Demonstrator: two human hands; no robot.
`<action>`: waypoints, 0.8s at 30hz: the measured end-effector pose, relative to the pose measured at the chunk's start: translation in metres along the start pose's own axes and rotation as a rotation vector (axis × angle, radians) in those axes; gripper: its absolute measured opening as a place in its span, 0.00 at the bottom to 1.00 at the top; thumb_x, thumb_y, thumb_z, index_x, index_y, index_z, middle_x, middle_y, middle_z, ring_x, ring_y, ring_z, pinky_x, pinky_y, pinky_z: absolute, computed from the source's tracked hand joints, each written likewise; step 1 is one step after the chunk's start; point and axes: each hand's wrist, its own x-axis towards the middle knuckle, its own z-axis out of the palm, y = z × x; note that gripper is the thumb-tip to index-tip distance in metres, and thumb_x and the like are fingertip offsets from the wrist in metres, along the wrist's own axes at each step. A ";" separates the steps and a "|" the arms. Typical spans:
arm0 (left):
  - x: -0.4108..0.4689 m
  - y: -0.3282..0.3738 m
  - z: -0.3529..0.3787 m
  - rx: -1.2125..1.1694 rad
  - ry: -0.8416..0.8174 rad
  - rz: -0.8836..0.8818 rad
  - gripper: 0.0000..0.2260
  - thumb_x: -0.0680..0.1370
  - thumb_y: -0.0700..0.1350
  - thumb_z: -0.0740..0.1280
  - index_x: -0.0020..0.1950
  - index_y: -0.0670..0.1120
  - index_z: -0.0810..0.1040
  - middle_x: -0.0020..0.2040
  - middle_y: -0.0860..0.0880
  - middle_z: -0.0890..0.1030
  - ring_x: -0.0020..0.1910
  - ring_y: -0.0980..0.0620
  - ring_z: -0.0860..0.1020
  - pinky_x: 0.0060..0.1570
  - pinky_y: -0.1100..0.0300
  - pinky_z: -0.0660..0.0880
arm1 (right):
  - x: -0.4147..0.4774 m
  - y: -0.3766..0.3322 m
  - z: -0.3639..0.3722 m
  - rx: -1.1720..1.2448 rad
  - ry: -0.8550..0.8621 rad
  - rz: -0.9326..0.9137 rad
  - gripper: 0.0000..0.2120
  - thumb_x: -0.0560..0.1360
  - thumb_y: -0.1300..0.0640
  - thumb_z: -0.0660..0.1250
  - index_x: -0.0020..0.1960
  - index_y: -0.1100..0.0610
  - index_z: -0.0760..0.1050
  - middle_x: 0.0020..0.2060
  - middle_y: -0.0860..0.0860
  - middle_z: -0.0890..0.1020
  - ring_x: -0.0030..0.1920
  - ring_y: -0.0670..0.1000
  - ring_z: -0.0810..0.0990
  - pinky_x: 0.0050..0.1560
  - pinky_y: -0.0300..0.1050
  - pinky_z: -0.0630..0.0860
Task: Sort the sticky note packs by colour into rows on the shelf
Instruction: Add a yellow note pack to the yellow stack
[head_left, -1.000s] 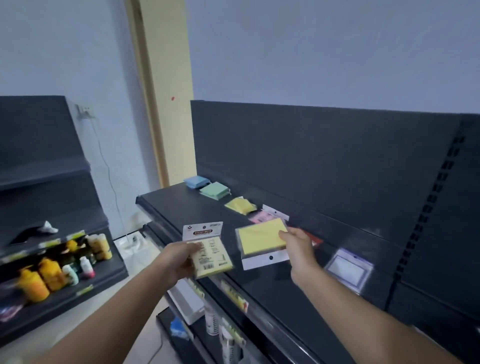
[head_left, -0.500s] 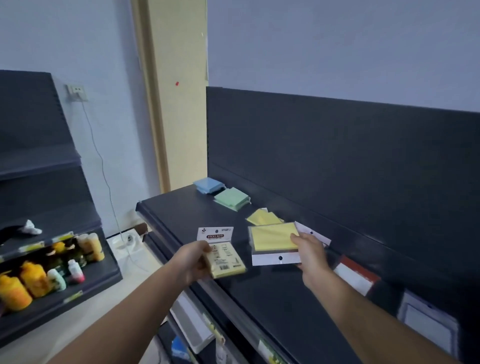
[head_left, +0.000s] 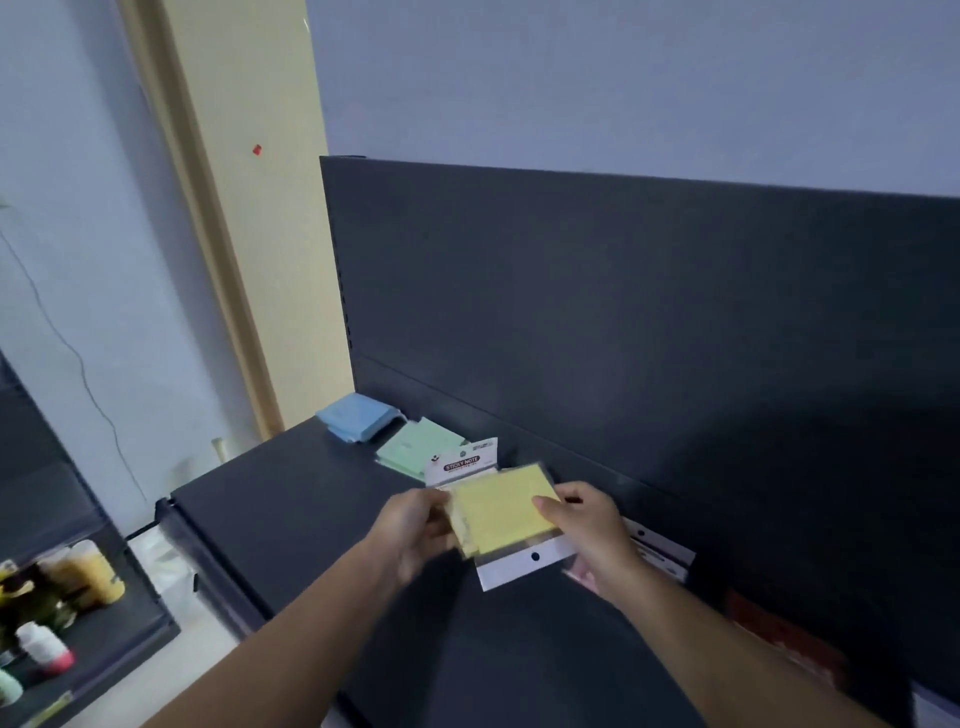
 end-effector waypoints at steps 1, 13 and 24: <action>0.011 0.002 0.004 0.020 -0.030 0.001 0.10 0.78 0.33 0.55 0.50 0.38 0.76 0.43 0.42 0.79 0.39 0.46 0.78 0.29 0.59 0.79 | 0.006 0.000 0.000 -0.060 0.053 -0.032 0.07 0.74 0.57 0.69 0.50 0.57 0.73 0.45 0.53 0.80 0.43 0.50 0.79 0.38 0.42 0.73; 0.103 0.002 0.028 0.634 -0.210 0.302 0.05 0.71 0.37 0.64 0.46 0.44 0.73 0.38 0.49 0.76 0.39 0.50 0.75 0.37 0.60 0.71 | 0.047 -0.003 0.029 -0.918 0.335 0.034 0.22 0.72 0.38 0.64 0.55 0.55 0.68 0.49 0.52 0.80 0.50 0.53 0.80 0.43 0.44 0.72; 0.122 -0.014 0.029 1.189 -0.179 0.817 0.27 0.64 0.34 0.75 0.61 0.36 0.73 0.60 0.34 0.71 0.60 0.35 0.69 0.60 0.45 0.66 | 0.044 -0.009 0.038 -1.052 0.369 0.128 0.20 0.73 0.40 0.63 0.51 0.57 0.69 0.51 0.55 0.80 0.51 0.57 0.79 0.41 0.44 0.67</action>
